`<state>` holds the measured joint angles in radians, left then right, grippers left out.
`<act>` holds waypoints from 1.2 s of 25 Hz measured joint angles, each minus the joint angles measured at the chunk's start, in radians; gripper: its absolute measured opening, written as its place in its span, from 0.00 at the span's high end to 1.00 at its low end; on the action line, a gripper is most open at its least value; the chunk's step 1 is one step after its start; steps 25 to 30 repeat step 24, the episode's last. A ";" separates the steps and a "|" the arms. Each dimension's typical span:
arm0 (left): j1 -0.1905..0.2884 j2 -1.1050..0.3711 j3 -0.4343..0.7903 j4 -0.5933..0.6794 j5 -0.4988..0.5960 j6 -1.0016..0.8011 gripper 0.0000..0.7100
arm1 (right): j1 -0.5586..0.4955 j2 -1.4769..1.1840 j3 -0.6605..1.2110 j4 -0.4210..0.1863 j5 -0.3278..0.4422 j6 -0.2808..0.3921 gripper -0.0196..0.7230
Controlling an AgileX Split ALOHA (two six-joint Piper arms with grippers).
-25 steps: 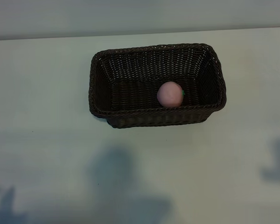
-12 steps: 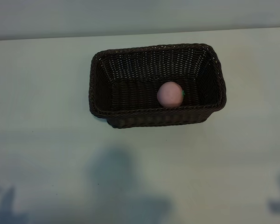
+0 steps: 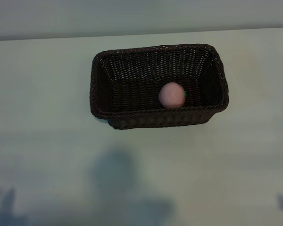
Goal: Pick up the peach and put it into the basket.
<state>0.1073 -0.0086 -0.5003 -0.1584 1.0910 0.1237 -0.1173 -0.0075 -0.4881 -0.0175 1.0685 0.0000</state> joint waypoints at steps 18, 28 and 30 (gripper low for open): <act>0.000 0.000 0.000 0.000 0.000 0.000 0.17 | 0.000 0.000 0.000 -0.035 -0.002 0.065 0.17; 0.000 0.000 0.000 0.000 0.000 0.000 0.17 | 0.000 0.000 0.000 -0.035 -0.003 0.066 0.17; 0.000 0.000 0.000 0.000 0.000 0.000 0.17 | 0.000 0.000 0.000 -0.035 -0.003 0.066 0.17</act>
